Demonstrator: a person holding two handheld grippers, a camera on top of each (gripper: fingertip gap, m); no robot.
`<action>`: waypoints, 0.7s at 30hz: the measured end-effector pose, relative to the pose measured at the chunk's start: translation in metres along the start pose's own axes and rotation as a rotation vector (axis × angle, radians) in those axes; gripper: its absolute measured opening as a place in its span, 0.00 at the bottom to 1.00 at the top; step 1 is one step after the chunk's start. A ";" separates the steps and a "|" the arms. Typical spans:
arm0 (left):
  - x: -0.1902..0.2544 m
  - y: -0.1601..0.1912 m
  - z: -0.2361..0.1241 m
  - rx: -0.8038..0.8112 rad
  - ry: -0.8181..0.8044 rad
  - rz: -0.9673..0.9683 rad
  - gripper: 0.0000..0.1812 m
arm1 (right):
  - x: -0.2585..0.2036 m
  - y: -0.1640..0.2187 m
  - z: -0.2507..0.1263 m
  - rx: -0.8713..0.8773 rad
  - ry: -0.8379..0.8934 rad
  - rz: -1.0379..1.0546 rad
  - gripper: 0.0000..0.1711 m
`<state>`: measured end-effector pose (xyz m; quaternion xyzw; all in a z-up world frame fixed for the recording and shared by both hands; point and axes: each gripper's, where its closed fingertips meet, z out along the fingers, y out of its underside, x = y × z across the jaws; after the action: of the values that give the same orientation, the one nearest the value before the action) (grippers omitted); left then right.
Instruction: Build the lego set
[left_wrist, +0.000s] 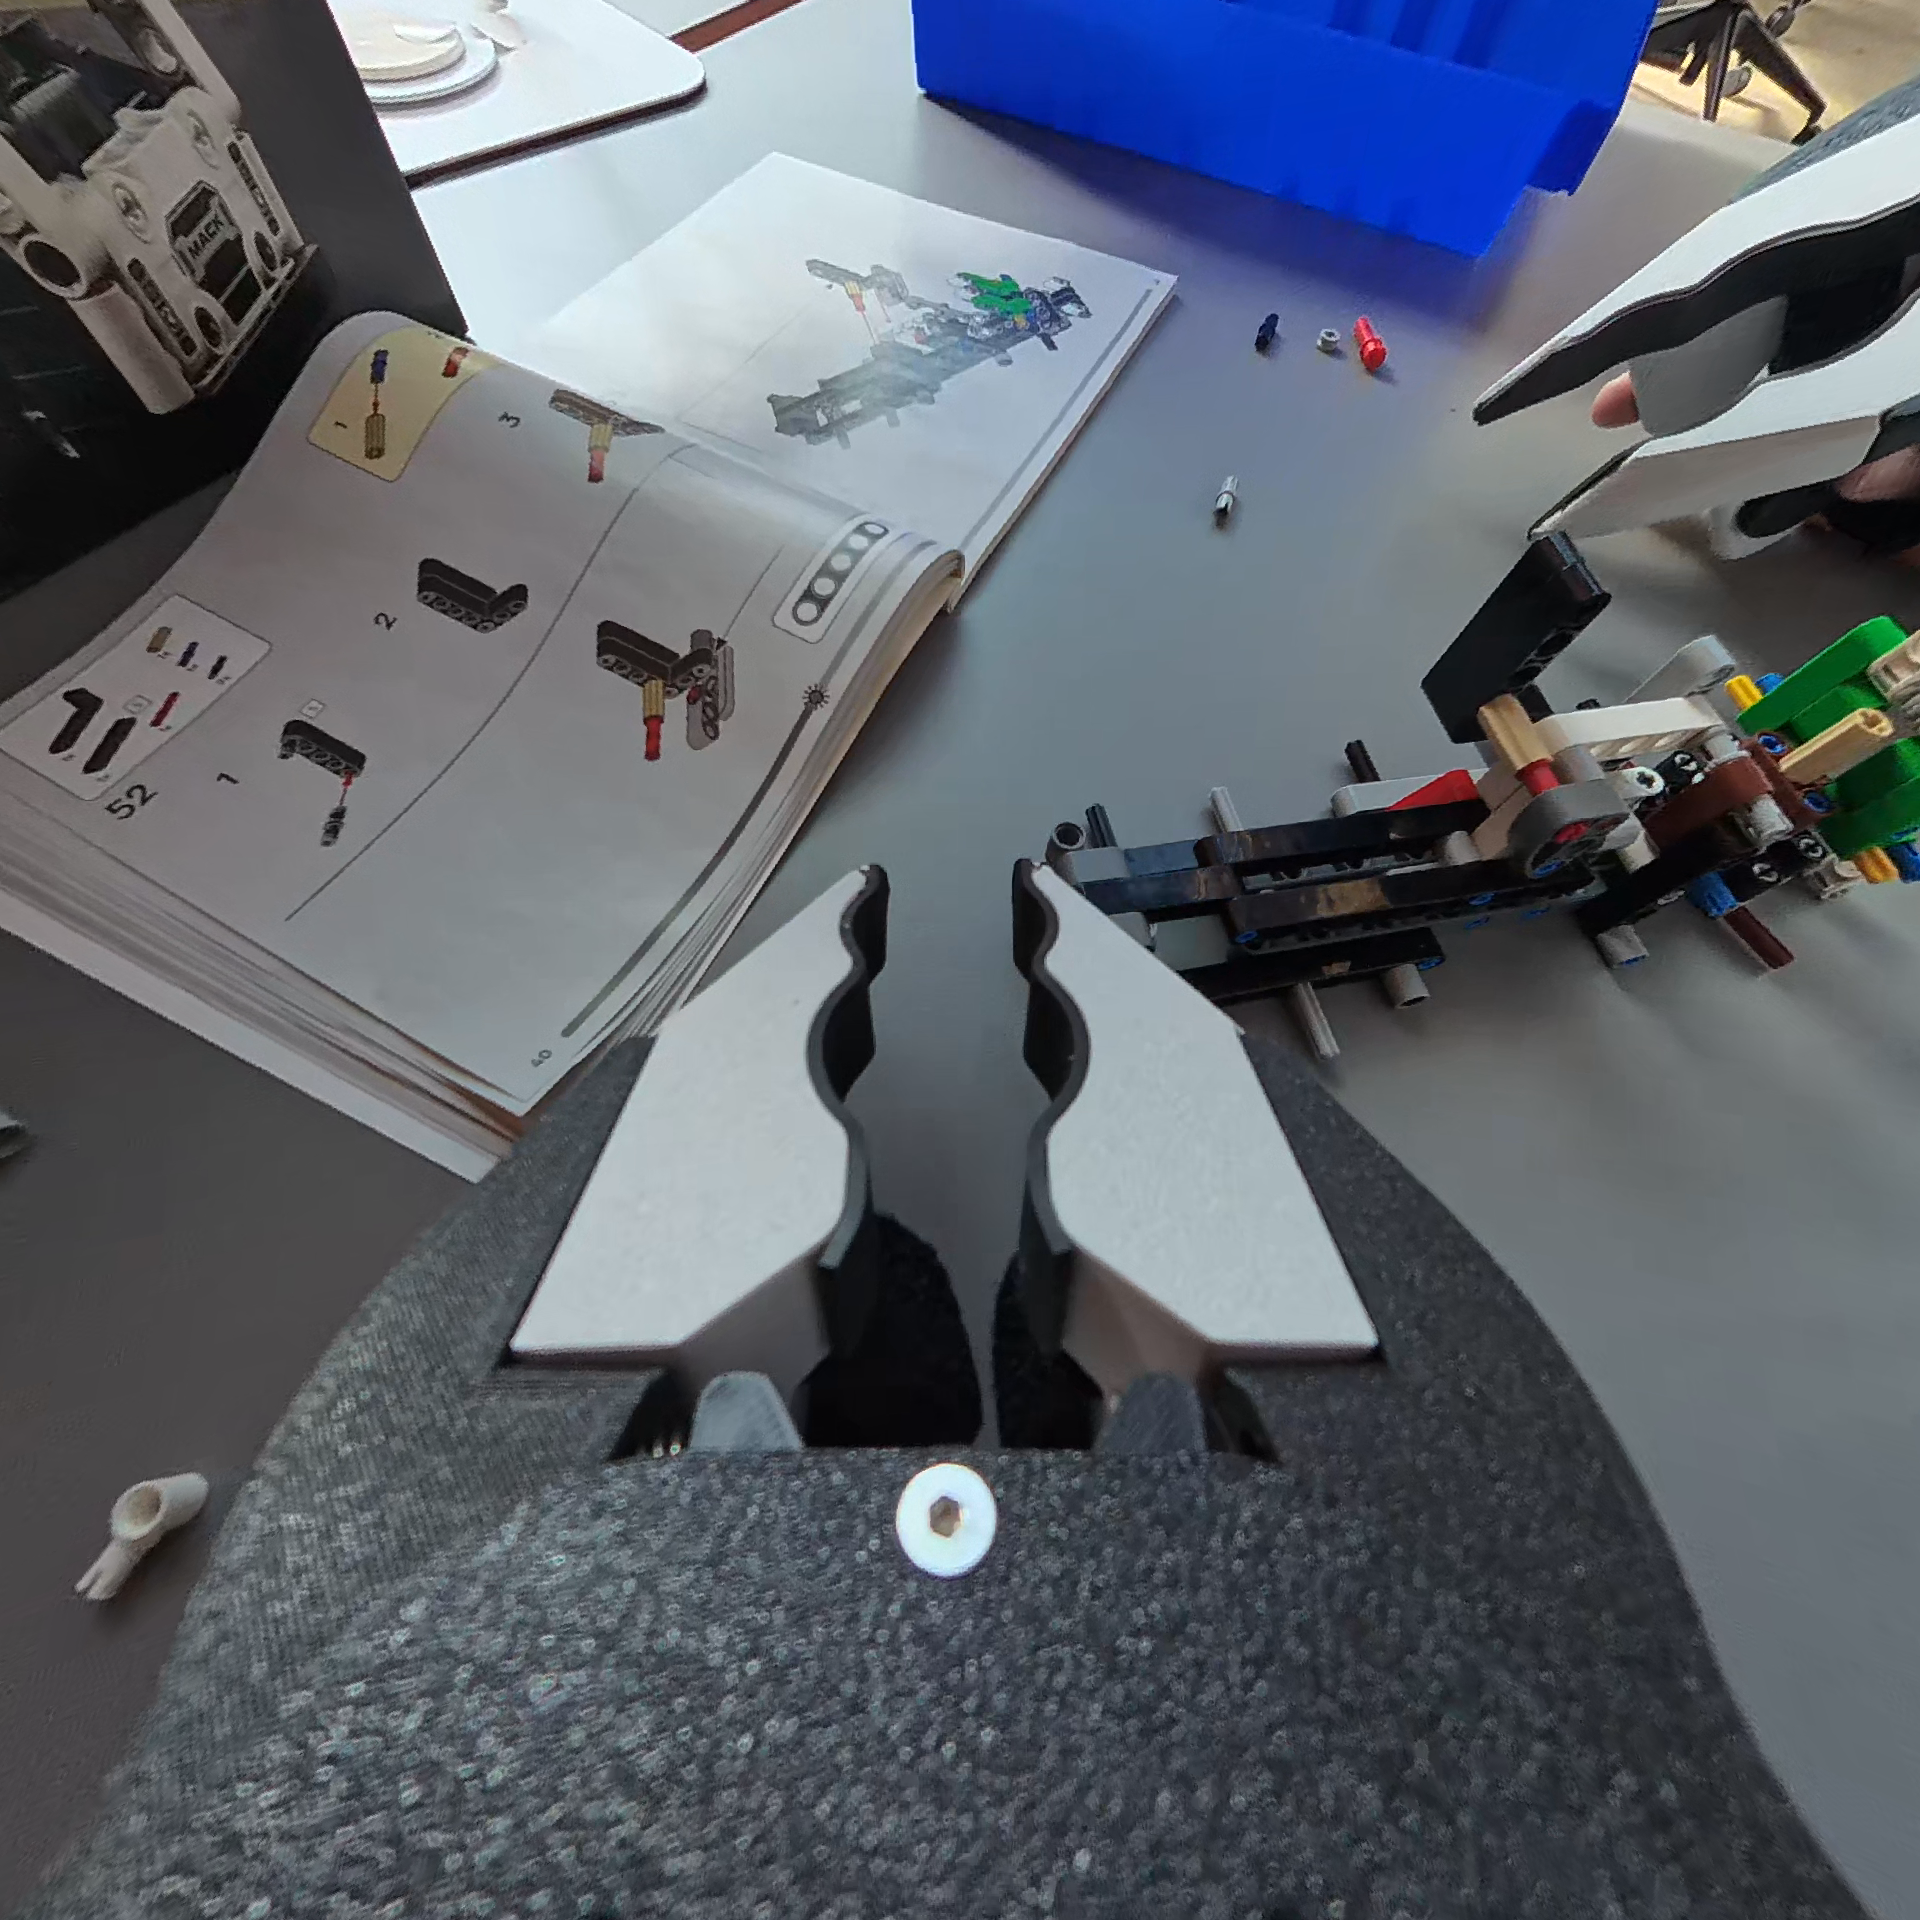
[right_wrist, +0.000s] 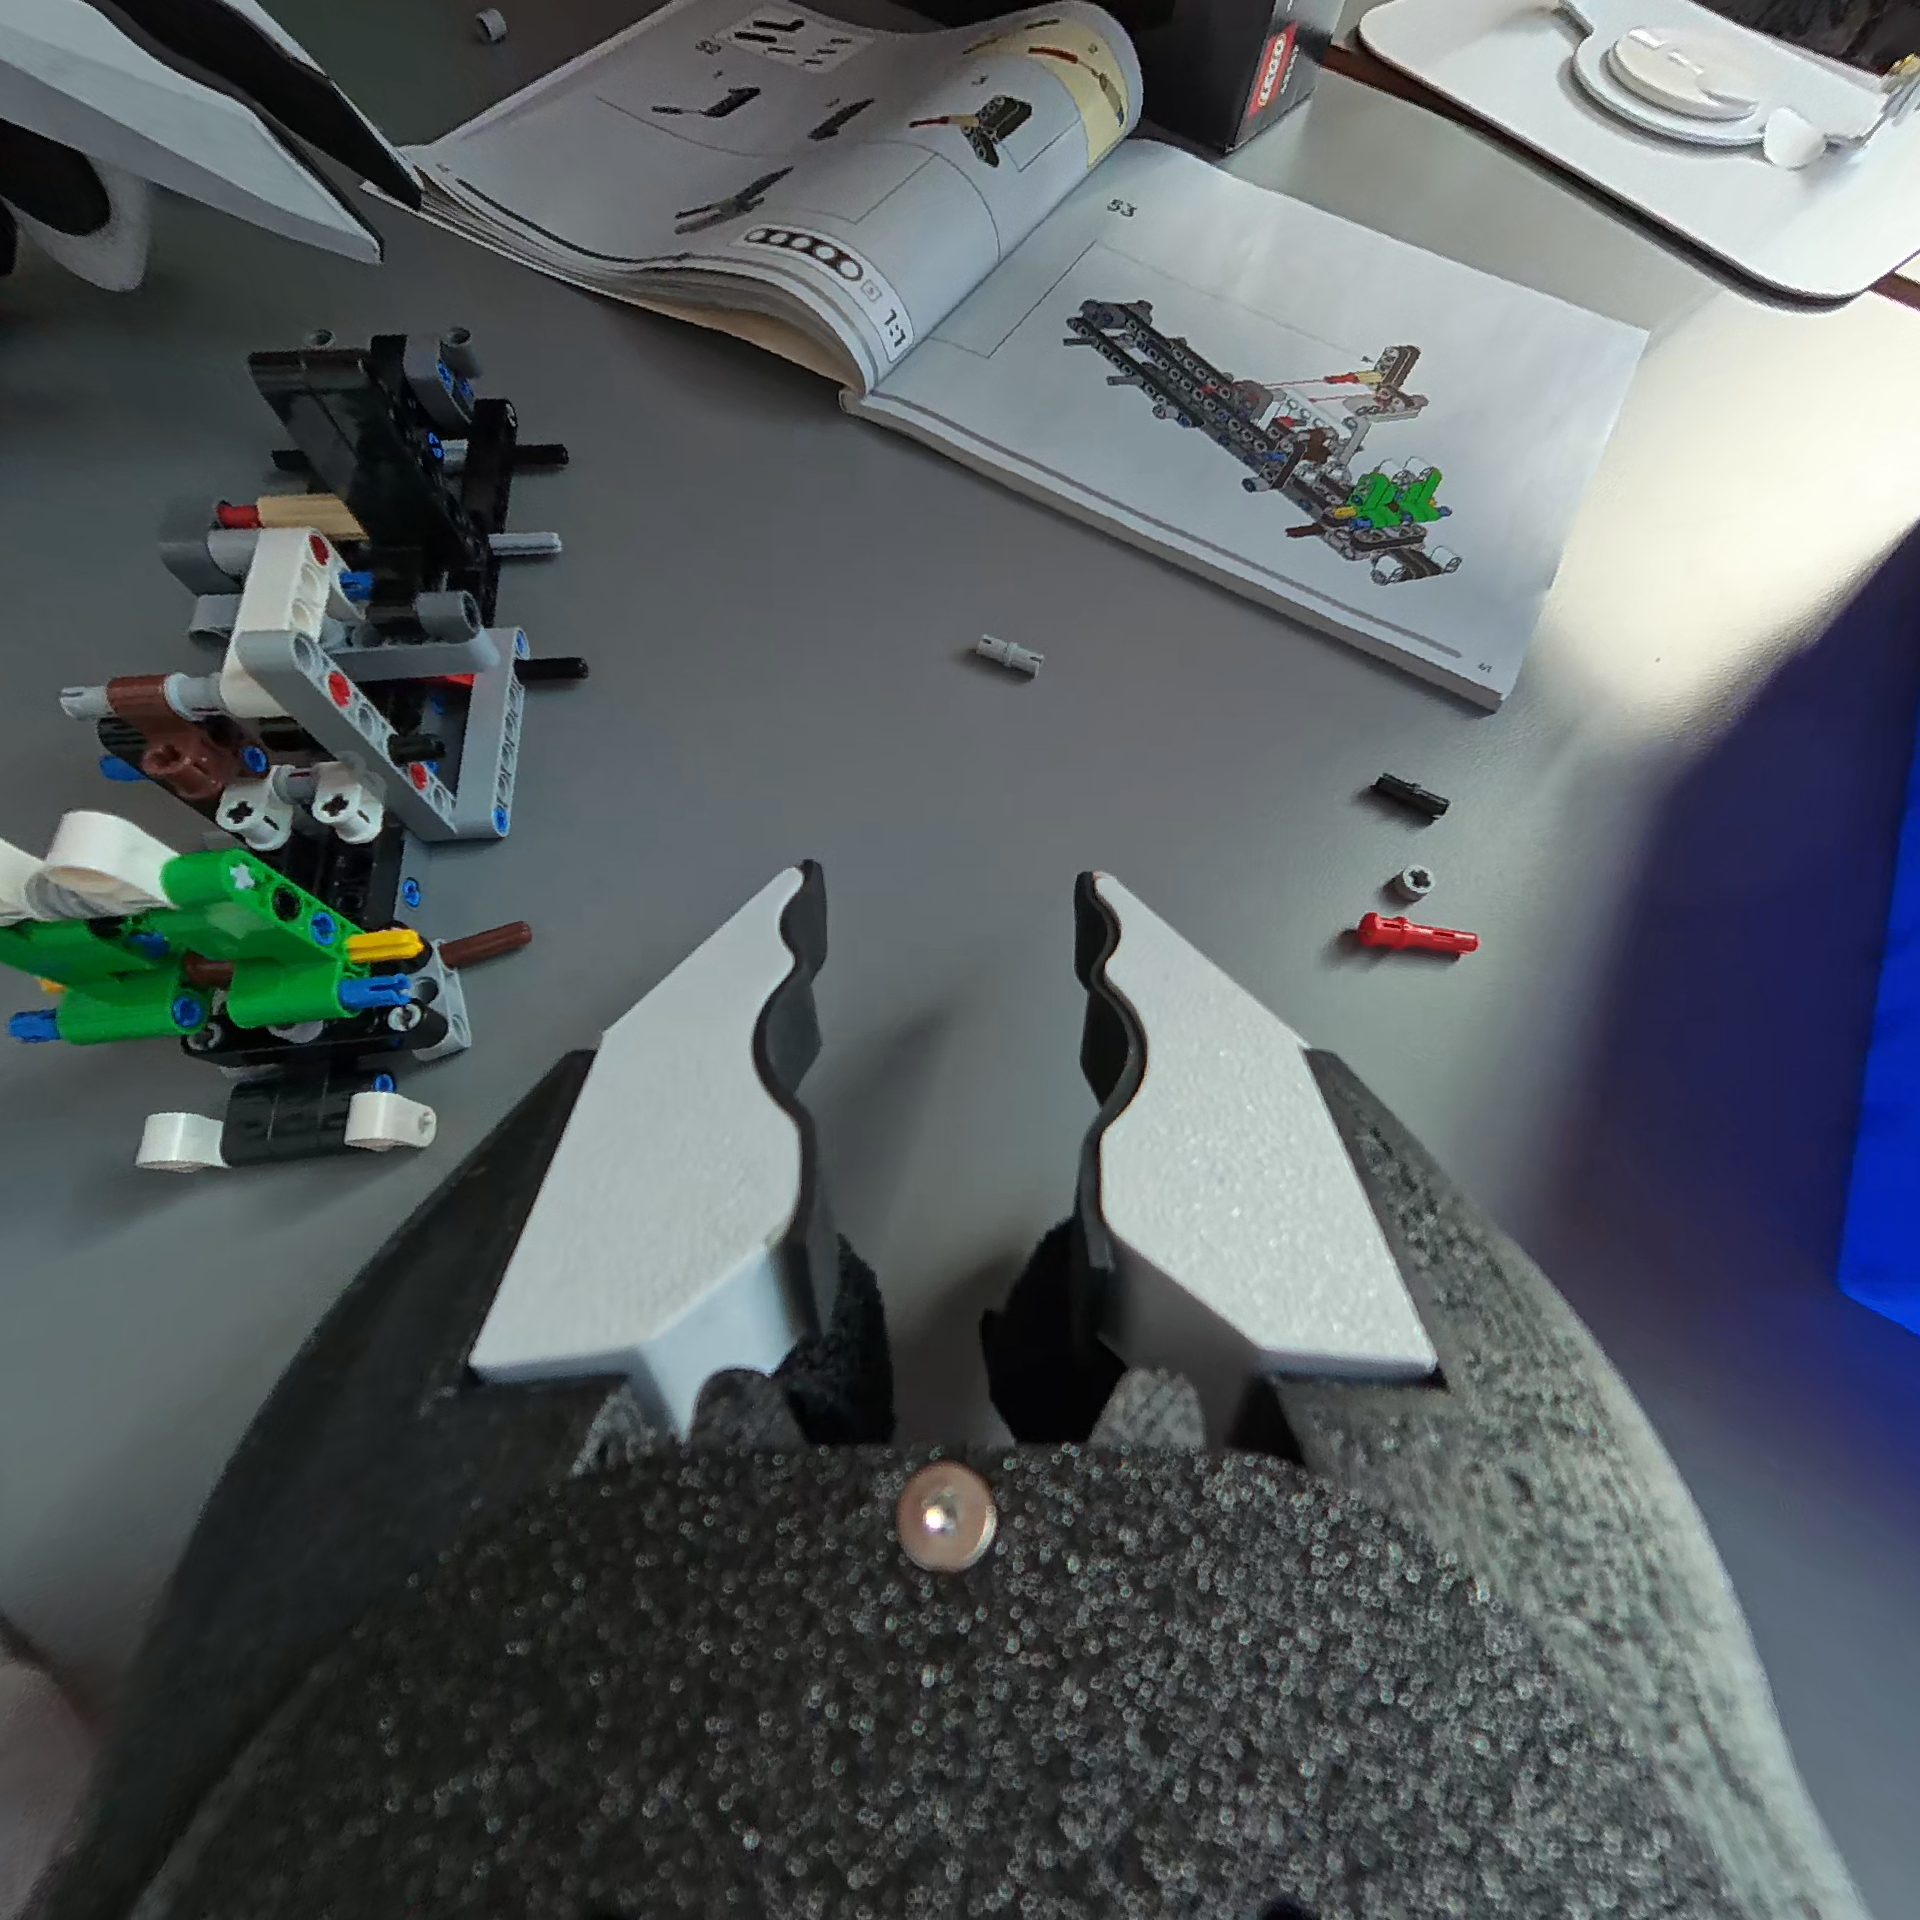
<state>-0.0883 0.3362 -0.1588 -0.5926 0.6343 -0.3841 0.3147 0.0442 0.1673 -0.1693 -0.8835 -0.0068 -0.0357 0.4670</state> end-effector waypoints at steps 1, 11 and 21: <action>0.000 0.000 0.000 0.000 0.000 -0.001 0.13 | 0.000 0.000 0.000 -0.001 0.006 -0.007 0.27; -0.001 0.000 0.001 -0.005 0.003 -0.009 0.13 | 0.001 -0.002 -0.001 0.014 -0.023 0.029 0.27; 0.000 -0.002 -0.001 0.011 0.008 -0.009 0.13 | 0.001 -0.003 -0.003 0.027 -0.022 0.034 0.25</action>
<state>-0.0884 0.3363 -0.1569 -0.5921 0.6306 -0.3917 0.3135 0.0453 0.1669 -0.1649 -0.8774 0.0026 -0.0180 0.4794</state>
